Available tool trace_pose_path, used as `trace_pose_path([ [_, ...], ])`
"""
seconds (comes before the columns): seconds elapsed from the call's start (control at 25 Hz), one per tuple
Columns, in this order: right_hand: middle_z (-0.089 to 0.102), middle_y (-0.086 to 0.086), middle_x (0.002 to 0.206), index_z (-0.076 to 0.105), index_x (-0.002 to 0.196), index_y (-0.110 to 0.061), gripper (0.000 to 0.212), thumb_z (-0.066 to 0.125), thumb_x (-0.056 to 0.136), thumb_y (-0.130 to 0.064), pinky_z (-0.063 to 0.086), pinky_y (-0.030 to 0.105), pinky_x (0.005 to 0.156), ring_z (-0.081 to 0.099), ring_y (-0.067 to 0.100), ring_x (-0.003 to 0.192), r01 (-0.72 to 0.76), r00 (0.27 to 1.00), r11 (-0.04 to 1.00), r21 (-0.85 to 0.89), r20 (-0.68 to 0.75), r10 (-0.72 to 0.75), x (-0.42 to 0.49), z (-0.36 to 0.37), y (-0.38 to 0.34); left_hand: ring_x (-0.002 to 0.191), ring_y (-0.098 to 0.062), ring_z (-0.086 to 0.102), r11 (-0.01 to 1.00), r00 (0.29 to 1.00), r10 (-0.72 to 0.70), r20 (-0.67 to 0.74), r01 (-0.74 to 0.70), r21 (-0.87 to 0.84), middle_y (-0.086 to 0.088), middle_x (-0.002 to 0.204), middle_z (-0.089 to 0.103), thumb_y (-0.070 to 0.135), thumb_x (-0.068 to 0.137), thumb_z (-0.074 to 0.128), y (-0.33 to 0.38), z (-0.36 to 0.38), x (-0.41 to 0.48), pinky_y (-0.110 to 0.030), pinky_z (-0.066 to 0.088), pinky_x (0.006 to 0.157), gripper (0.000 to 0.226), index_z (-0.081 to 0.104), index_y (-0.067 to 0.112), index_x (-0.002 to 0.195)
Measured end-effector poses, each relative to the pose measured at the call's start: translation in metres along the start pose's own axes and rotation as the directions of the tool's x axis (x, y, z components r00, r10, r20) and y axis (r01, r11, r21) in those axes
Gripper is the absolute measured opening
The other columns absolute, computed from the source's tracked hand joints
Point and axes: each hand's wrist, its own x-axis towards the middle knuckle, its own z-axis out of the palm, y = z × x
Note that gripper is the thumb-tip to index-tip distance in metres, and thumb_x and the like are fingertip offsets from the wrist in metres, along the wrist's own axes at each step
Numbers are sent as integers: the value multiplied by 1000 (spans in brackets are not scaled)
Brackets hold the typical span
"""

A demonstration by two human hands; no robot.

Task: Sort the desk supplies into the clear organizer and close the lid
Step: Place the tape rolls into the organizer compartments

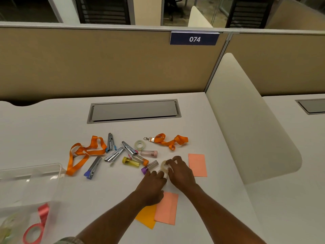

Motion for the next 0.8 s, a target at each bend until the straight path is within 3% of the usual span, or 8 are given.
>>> trace_pose_path([
  [0.24, 46, 3, 140, 56, 129, -22, 37, 54, 92, -23, 51, 36, 87, 51, 24, 117, 168, 984, 975, -144, 80, -158, -15, 9, -8, 98, -26, 49, 997, 999, -23, -41, 20, -70, -6, 114, 55, 28, 88, 53, -5, 6, -23, -38, 41, 84, 28, 58, 16, 113],
  [0.36, 48, 3, 135, 58, 125, -19, 34, 56, 93, -28, 52, 33, 86, 53, 22, 114, 101, 994, 987, -127, 45, -96, -24, 13, -10, 92, -28, 48, 999, 995, -17, -97, 12, -49, -8, 106, 55, 13, 86, 52, -13, 9, -39, -37, 39, 74, 22, 52, 16, 107],
  [0.48, 57, 1, 120, 62, 114, -17, 31, 64, 88, -32, 52, 28, 84, 60, 18, 103, -27, 998, 996, 88, -59, 32, -30, 15, -26, 88, -25, 48, 995, 985, -46, -166, 31, -94, -8, 104, 56, 6, 85, 51, -22, 12, -56, -34, 35, 71, 27, 47, 16, 110],
  [0.6, 66, 1, 102, 63, 102, -15, 19, 64, 89, -29, 51, 28, 77, 64, 18, 88, -88, 989, 934, 346, -77, 122, -36, 17, -56, 92, -21, 50, 962, 955, -144, -258, 74, -264, -3, 111, 58, 17, 88, 53, -35, 8, -81, -32, 40, 77, 28, 49, 19, 116],
  [0.68, 71, 3, 101, 64, 100, -13, 15, 58, 94, -25, 57, 33, 75, 68, 18, 83, -151, 982, 847, 510, -23, 189, -41, 18, -84, 94, -16, 52, 903, 920, -250, -303, 108, -417, 0, 111, 59, 22, 89, 57, -48, 5, -102, -28, 44, 80, 26, 54, 21, 115],
  [0.8, 73, 8, 94, 65, 98, -10, 16, 52, 96, -20, 59, 34, 65, 73, 15, 69, -245, 966, 661, 709, 121, 229, -52, 21, -138, 83, -10, 52, 807, 844, -399, -359, 137, -575, 1, 101, 61, 24, 90, 57, -76, 2, -141, -22, 44, 72, 13, 59, 23, 103],
])
